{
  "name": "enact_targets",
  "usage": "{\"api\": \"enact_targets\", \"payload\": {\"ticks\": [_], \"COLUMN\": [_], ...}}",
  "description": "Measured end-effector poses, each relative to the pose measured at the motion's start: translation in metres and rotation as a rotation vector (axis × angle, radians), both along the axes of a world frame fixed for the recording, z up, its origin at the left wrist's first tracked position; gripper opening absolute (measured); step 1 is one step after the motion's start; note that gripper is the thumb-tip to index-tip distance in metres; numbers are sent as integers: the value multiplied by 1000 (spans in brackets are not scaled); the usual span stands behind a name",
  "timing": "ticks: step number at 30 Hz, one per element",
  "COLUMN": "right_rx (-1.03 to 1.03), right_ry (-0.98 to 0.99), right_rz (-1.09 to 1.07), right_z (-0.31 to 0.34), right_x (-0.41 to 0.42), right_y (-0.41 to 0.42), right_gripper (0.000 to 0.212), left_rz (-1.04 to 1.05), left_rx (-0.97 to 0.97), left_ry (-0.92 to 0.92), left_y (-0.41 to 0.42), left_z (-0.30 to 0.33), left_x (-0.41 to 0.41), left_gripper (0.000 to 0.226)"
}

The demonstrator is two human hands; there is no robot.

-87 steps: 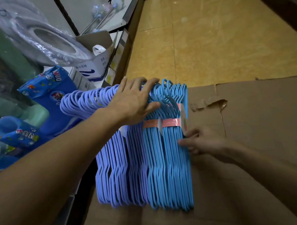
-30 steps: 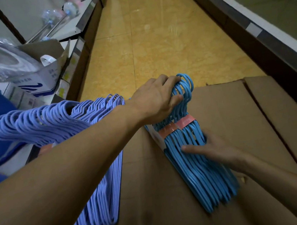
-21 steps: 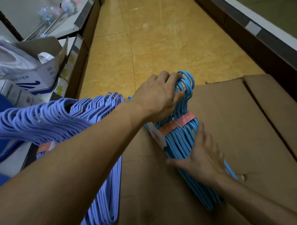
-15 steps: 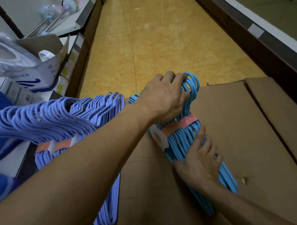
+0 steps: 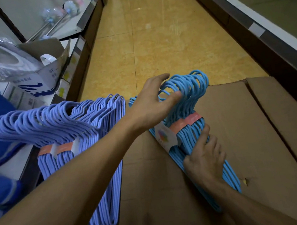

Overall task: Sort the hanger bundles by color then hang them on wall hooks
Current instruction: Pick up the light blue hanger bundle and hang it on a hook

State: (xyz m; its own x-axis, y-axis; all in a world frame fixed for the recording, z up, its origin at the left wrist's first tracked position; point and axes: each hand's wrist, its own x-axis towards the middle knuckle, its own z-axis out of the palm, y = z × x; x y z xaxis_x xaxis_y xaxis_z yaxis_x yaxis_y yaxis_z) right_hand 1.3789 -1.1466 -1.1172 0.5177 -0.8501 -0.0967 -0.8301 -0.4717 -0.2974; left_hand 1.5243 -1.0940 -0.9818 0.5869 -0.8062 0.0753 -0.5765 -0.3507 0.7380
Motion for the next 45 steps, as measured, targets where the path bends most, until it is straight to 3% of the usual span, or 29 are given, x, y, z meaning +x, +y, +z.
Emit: {"api": "enact_targets", "payload": {"ticks": [9,14,15,18,22,28,30,32,40,45], "right_rx": [118,216,231,285,393,529,553,561,540,518], "right_ry": [-98,-152,-177,-319,-546,-603,-591,-581,-565,-579], "right_rz": [92,138,147,176,223,245,259,259,282,288], "right_z": [13,23,25,32,53,67,69,71,97,133], "right_x": [-30,-46,-47,-49,-47,-41,-40,-39,-26,-28], "right_y": [-36,-44,-44,-44,-41,-38,-36,-34,-37,-29], "right_gripper": [101,105,105,102,77,74,72,71,51,40], "left_rz": [495,643,654,692,679,523,539,591,639,726], "left_rx": [-155,-54,-37,-101,-274,-653,-731,-756,-772,-778], "left_ry": [410,545,580,725,951,1274,1355,1368,1356,1290], "left_y": [33,43,45,46,45,44,42,42,57,68], "left_z": [-38,-63,-67,-74,-73,-55,-48,-44,-17,22], "left_x": [7,2,1,-4,-6,5,7,7,6,-11], "left_gripper": [56,62,57,16,11,56,55,40,38,17]}}
